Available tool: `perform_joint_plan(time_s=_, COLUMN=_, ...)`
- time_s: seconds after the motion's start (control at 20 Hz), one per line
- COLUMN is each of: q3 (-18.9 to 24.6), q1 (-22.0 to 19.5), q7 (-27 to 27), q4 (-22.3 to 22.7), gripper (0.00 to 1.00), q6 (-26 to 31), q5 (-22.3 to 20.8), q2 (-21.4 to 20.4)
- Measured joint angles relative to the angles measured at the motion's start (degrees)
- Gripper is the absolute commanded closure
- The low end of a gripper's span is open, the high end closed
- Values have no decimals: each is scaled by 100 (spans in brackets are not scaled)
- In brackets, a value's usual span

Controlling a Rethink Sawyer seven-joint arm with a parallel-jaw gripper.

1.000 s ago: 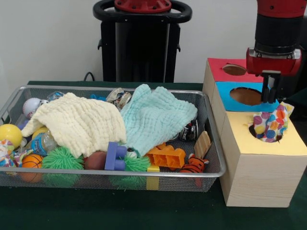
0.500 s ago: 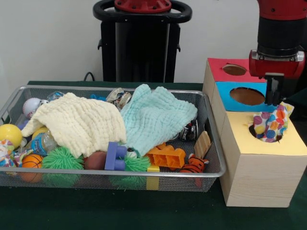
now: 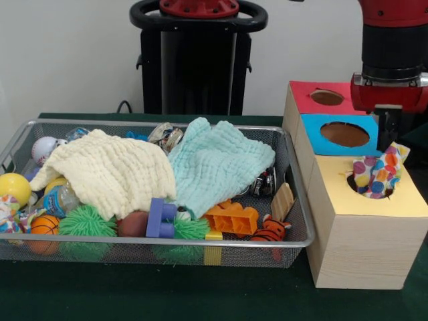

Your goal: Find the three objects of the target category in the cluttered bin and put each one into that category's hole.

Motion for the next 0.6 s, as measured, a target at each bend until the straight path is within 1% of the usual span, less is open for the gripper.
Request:
perform_joint_plan(time_s=0.4, q3=19, q1=-48, q7=0, q4=-80, gripper=100, q6=-366, q5=13, q2=-61)
perform_joint_plan(time_s=0.6, q3=19, q1=-49, q7=0, q4=-276, gripper=100, q6=-687, q5=13, q2=29)
